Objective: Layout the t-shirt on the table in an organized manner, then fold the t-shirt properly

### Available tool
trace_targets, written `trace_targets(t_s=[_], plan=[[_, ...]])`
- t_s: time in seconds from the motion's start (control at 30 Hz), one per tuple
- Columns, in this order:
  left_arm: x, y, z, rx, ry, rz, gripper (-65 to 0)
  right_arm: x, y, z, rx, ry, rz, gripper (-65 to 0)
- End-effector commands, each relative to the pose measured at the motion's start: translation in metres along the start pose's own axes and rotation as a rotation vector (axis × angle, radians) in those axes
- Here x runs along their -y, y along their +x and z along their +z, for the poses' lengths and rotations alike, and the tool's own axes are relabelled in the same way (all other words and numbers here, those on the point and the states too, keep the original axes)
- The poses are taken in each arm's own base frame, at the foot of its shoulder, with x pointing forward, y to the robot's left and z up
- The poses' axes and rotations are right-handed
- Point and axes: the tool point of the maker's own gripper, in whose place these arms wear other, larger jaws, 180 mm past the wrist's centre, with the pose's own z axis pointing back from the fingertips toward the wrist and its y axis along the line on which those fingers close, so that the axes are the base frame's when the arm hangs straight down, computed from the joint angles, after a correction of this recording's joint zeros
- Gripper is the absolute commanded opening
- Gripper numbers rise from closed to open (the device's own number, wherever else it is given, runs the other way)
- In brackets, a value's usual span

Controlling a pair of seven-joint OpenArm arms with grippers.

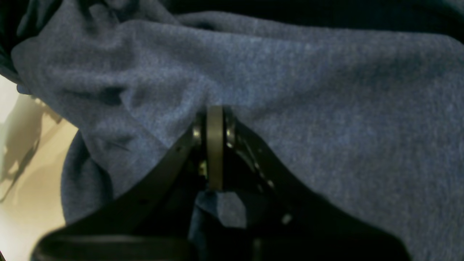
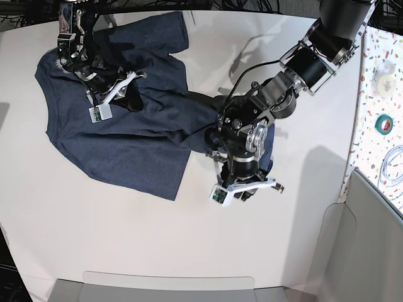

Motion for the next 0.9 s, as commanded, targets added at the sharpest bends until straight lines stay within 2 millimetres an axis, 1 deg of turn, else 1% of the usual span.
trace_targets(t_s=[0.0, 0.03, 0.07, 0.1, 0.13, 0.17, 0.23, 0.3, 0.4, 0.47, 0.53, 0.6, 0.63, 0.7, 0.77, 0.87], plan=[[-0.025, 0.032, 0.005, 0.096, 0.056, 0.065, -38.6, 0.037, -0.089, 0.021, -0.401, -0.175, 0.052, -65.0], [-0.037, 0.035, 0.01, 0.107, 0.069, 0.11, -31.1, 0.037, -0.089, 0.021, -0.4, -0.175, 0.053, -65.0], [-0.046, 0.037, 0.015, 0.118, 0.081, 0.146, -25.8, 0.037, -0.089, 0.021, -0.399, -0.174, 0.052, -65.0], [-0.056, 0.04, 0.022, 0.137, 0.093, 0.178, -22.9, 0.036, -0.087, 0.02, -0.394, -0.174, 0.052, -65.0], [-0.069, 0.039, 0.026, 0.147, 0.115, 0.194, -23.0, 0.037, -0.084, 0.019, -0.39, -0.174, 0.053, -65.0], [-0.087, 0.039, 0.033, 0.167, 0.141, 0.217, -24.3, 0.036, -0.082, 0.017, -0.385, -0.173, 0.054, -65.0], [-0.102, 0.031, 0.044, 0.162, 0.13, 0.286, -26.2, 0.036, -0.082, 0.017, -0.385, -0.173, 0.054, -65.0], [-0.116, 0.009, 0.054, 0.096, 0.089, 0.426, -26.5, 0.036, -0.082, 0.017, -0.385, -0.173, 0.054, -65.0], [-0.125, -0.034, 0.064, -0.039, -0.016, 0.69, -26.6, 0.037, -0.081, 0.017, -0.383, -0.174, 0.054, -65.0], [-0.122, -0.064, 0.072, -0.13, -0.104, 0.877, -26.7, 0.037, -0.081, 0.017, -0.383, -0.174, 0.054, -65.0], [-0.116, -0.089, 0.085, -0.205, -0.221, 1.099, -26.7, 0.036, -0.081, 0.017, -0.383, -0.173, 0.052, -65.0], [-0.104, -0.103, 0.099, -0.272, -0.349, 1.273, -26.7, 0.037, -0.078, 0.016, -0.377, -0.174, 0.055, -65.0], [-0.1, -0.106, 0.105, -0.296, -0.411, 1.34, -26.7, 0.037, -0.075, 0.015, -0.371, -0.174, 0.057, -65.0], [-0.087, -0.107, 0.115, -0.343, -0.529, 1.431, -26.7, 0.037, -0.073, 0.014, -0.367, -0.174, 0.058, -65.0], [-0.071, -0.12, 0.121, -0.419, -0.591, 1.496, -26.7, 0.037, -0.073, 0.014, -0.365, -0.174, 0.059, -65.0], [-0.044, -0.145, 0.123, -0.526, -0.613, 1.587, -26.9, 0.038, -0.072, 0.013, -0.364, -0.174, 0.059, -65.0]])
